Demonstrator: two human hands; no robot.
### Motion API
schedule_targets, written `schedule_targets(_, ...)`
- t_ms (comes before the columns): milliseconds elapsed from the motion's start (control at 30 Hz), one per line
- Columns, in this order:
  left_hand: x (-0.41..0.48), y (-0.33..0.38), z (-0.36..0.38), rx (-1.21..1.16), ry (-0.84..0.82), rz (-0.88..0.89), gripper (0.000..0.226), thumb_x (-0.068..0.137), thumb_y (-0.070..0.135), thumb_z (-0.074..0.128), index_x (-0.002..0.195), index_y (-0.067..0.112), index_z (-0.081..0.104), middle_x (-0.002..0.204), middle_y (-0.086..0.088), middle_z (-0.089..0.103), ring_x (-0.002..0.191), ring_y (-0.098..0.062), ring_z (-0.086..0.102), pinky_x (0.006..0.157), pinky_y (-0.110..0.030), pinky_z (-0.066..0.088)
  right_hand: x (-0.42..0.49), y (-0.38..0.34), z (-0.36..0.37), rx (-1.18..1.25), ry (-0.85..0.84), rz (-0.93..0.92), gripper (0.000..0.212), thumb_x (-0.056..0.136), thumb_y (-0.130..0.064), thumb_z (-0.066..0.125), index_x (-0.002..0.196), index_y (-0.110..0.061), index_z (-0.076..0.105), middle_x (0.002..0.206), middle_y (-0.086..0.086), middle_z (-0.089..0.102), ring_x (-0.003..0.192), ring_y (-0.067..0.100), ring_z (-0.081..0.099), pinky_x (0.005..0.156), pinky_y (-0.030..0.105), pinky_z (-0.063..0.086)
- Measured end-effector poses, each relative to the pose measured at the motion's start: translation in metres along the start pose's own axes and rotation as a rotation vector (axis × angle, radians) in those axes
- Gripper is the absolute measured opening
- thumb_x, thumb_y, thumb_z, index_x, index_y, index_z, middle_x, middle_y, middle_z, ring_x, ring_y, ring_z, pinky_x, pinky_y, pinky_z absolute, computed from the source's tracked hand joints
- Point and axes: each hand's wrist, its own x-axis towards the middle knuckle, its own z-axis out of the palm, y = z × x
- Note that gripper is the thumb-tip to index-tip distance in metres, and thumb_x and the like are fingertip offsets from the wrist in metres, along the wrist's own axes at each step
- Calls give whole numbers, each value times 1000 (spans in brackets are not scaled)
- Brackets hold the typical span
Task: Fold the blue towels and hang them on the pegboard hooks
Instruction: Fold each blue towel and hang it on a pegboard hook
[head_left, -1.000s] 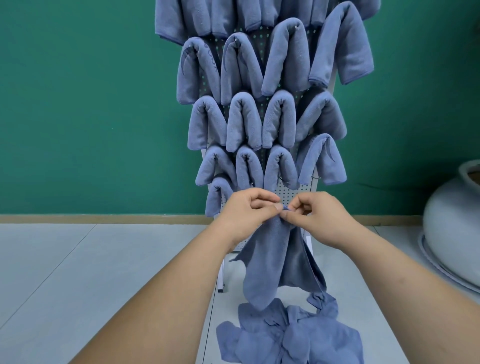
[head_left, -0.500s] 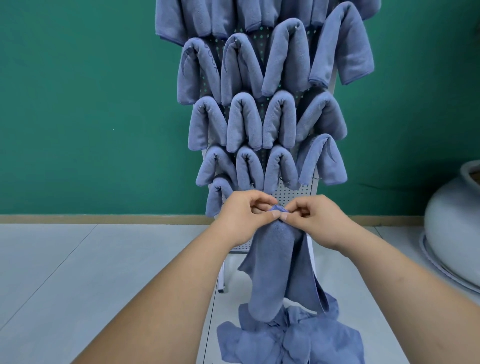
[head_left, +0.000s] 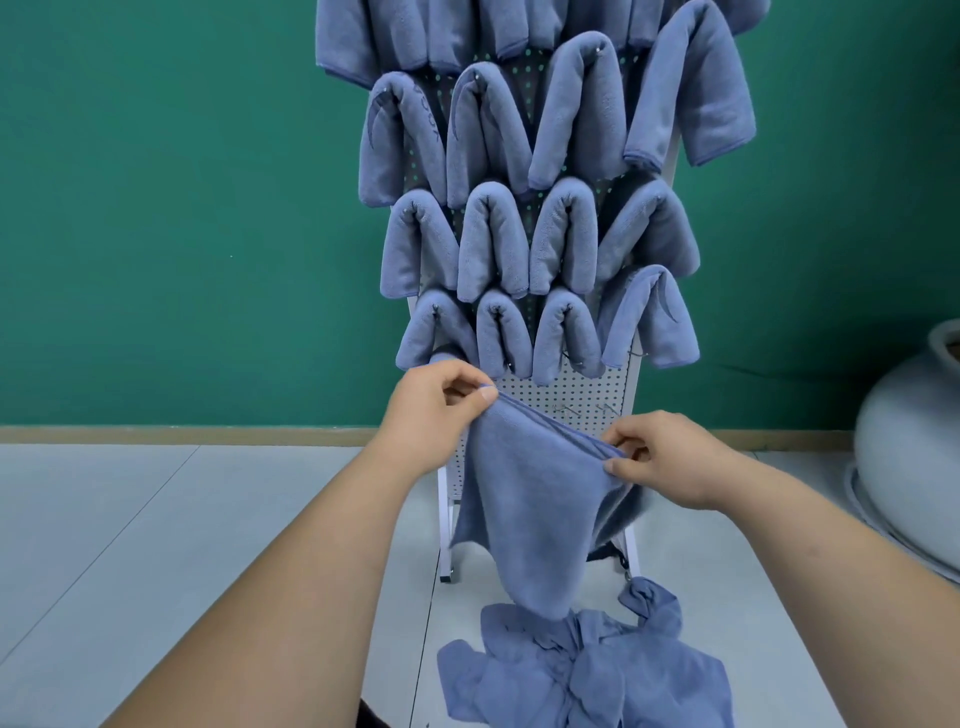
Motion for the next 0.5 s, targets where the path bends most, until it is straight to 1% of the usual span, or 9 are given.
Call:
schedule_targets(67, 3, -7, -10, -2, 76, -2, 4, 95, 18, 78, 93, 21, 76, 88, 4, 76, 74, -6, 65, 75, -17, 53, -1, 10, -1, -124, -8, 39, 18, 91, -37, 76, 79, -33, 64, 79, -9, 68, 75, 14, 60, 71, 34, 51)
schedule_targets(133, 5, -18, -21, 10, 144, -13, 5, 94, 18, 78, 92, 22, 76, 88, 5, 76, 74, -8, 66, 78, -22, 55, -3, 18, -4, -198, 24, 72, 23, 91, -43, 75, 76, -33, 62, 79, -8, 66, 75, 17, 57, 68, 35, 48)
schedule_targets(200, 4, -29, -28, 62, 161, -32, 9, 94, 18, 78, 91, 26, 75, 86, 6, 75, 72, -9, 66, 78, -26, 56, -6, 20, -8, -166, 96, 50, 17, 90, -46, 76, 83, -33, 68, 84, -14, 70, 81, 15, 61, 70, 33, 50)
schedule_targets(267, 3, -36, -30, 119, 164, -45, 13, 94, 18, 78, 87, 29, 74, 83, 8, 74, 68, -6, 64, 76, -24, 54, -8, 17, -13, -82, 167, 12, 15, 88, -50, 78, 88, -37, 71, 90, -18, 69, 87, 8, 61, 74, 31, 46)
schedule_targets(300, 3, -38, -31, 137, 171, -47, 14, 94, 18, 78, 87, 29, 73, 83, 9, 74, 67, -5, 63, 74, -21, 52, -9, 15, -15, -83, 184, -11, 16, 87, -54, 78, 88, -39, 72, 93, -19, 66, 91, 7, 59, 77, 32, 45)
schedule_targets(333, 3, -39, -31, 153, 183, -49, 14, 94, 18, 78, 87, 29, 73, 82, 10, 74, 68, -4, 63, 73, -18, 50, -8, 13, -17, -128, 193, -33, 18, 87, -58, 76, 88, -40, 71, 95, -19, 64, 96, 10, 56, 81, 33, 45)
schedule_targets(400, 4, -40, -34, 177, 231, -52, 13, 94, 18, 78, 87, 29, 74, 83, 10, 74, 71, -7, 65, 69, -14, 48, -6, 14, -18, -308, 206, -27, 25, 88, -66, 69, 87, -41, 70, 106, -20, 59, 108, 15, 47, 90, 37, 45)
schedule_targets(467, 5, -42, -36, 174, 273, -60, 10, 94, 20, 78, 88, 28, 75, 84, 10, 75, 77, -8, 68, 69, -14, 49, -6, 18, -19, -446, 221, 89, 29, 92, -70, 59, 98, -44, 71, 120, -16, 53, 120, 18, 40, 95, 40, 45)
schedule_targets(500, 5, -43, -36, 189, 268, -61, 10, 93, 21, 78, 87, 28, 75, 83, 12, 75, 78, -7, 69, 71, -17, 50, -7, 19, -19, -466, 236, 153, 30, 95, -69, 56, 106, -45, 71, 125, -13, 53, 123, 20, 39, 96, 41, 46)
